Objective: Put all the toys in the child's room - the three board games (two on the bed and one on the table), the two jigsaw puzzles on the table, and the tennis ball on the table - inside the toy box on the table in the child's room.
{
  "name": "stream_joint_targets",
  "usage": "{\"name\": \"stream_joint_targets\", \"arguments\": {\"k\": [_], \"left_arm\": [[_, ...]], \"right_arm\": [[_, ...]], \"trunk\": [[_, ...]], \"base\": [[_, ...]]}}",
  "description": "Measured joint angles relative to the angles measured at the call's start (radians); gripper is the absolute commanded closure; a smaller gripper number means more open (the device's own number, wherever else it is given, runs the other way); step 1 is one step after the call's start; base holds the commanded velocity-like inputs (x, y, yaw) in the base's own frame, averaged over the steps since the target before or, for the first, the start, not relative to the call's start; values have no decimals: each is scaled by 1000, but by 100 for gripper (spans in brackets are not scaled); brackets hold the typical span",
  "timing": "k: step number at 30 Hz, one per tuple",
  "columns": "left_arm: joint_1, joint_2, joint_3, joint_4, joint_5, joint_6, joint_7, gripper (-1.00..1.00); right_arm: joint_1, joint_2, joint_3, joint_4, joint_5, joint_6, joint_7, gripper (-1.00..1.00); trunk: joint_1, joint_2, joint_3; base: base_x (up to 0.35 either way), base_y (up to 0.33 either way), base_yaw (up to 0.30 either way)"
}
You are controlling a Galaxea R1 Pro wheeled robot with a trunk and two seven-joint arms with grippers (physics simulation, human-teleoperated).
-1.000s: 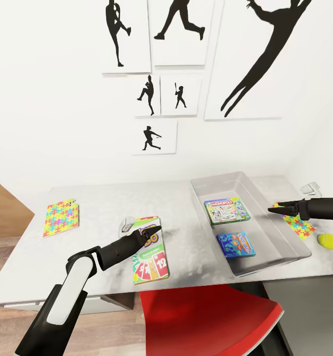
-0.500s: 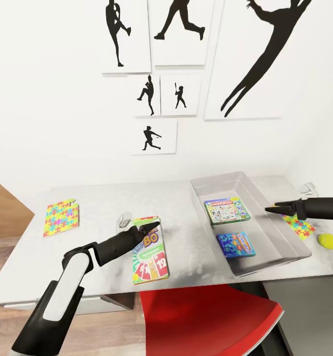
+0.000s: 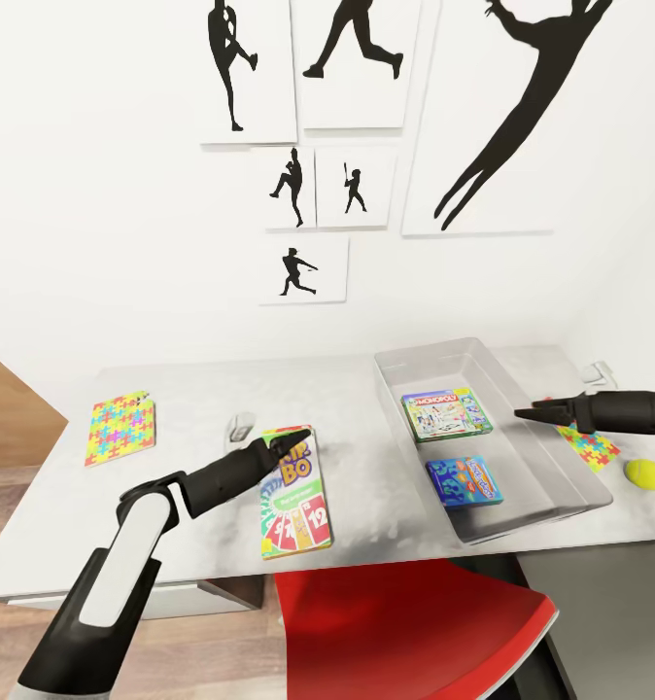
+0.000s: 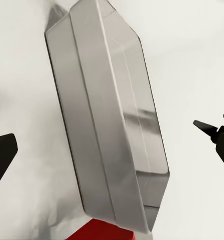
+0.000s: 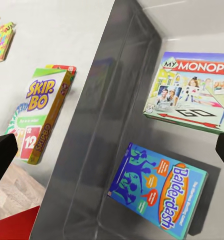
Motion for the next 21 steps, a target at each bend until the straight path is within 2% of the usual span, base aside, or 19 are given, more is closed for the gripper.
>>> {"name": "stream_joint_targets", "arguments": {"k": [21], "left_arm": [[0, 2, 20, -1, 0, -4, -4, -100]], "right_arm": [[11, 7, -1, 0, 0, 2, 1, -100]], "trunk": [[0, 0, 0]], "base": [[-2, 0, 0]]}}
